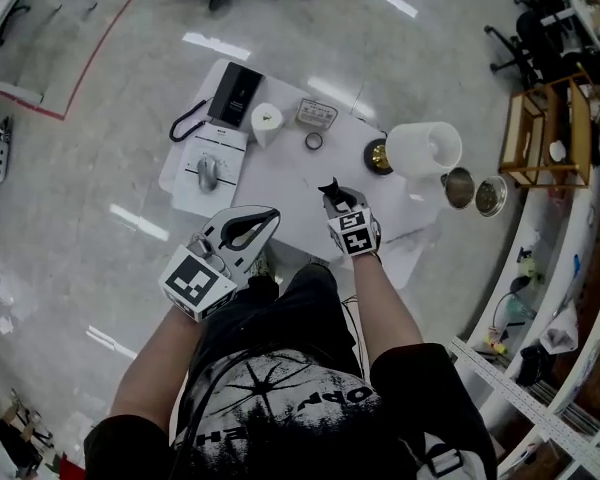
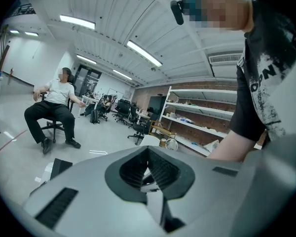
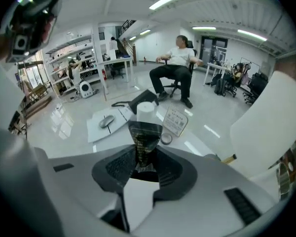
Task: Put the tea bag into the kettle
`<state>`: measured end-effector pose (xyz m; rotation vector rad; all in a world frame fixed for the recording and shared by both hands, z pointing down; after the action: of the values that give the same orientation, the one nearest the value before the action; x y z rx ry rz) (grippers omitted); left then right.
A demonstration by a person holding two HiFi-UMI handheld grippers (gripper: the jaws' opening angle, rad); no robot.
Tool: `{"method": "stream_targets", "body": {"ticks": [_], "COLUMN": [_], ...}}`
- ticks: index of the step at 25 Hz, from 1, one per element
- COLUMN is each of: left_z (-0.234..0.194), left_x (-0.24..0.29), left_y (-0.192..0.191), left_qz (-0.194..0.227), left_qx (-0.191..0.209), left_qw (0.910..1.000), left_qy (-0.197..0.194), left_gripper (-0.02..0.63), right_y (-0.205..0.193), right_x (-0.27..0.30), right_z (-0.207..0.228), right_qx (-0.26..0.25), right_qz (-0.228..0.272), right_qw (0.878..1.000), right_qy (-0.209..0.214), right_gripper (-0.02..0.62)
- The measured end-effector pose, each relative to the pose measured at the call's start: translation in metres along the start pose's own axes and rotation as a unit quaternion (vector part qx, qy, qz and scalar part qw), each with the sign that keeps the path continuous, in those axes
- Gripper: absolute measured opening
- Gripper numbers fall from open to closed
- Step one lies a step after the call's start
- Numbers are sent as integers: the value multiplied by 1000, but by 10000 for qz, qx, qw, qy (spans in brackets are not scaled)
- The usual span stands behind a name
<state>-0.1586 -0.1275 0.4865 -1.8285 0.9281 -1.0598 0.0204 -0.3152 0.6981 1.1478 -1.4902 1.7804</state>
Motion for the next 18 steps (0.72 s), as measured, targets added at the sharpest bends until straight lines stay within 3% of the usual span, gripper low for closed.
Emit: {"method": "stream_targets", "body": {"ticks": [5, 10, 14, 18], "left_z": [6, 12, 18, 22], "left_x": [-24, -44, -59, -74], "left_y": [17, 32, 45, 55], "left_qz": [215, 468, 676, 828], "left_qx": [383, 554, 653, 780], "left_qw": [9990, 9974, 9955, 9935], "left_qy": [-18, -51, -72, -51], "left_gripper": [6, 6, 6, 6], "right_y": [43, 81, 107, 135], "right_x": [-74, -146, -198, -245], "right_z": [-15, -54, -79, -93], "right_qx": [51, -68, -255, -450], "right_qz": [1004, 2006, 2767, 3552], "right_qw": [9949, 9793, 9587, 9297], "right_qy": [-5, 246, 602, 861], "right_gripper": [115, 115, 115, 115]}}
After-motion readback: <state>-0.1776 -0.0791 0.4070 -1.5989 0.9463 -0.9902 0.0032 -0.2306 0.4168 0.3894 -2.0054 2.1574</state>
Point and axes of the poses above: the fingertips, and each gripper's own axes: x forward along the fingers, z to its right, y out of its top, the point moved 10 cm from there along -x, backward along the fingers, and after that the axes turned 6 degrees about -z, right-handed, at the moved point
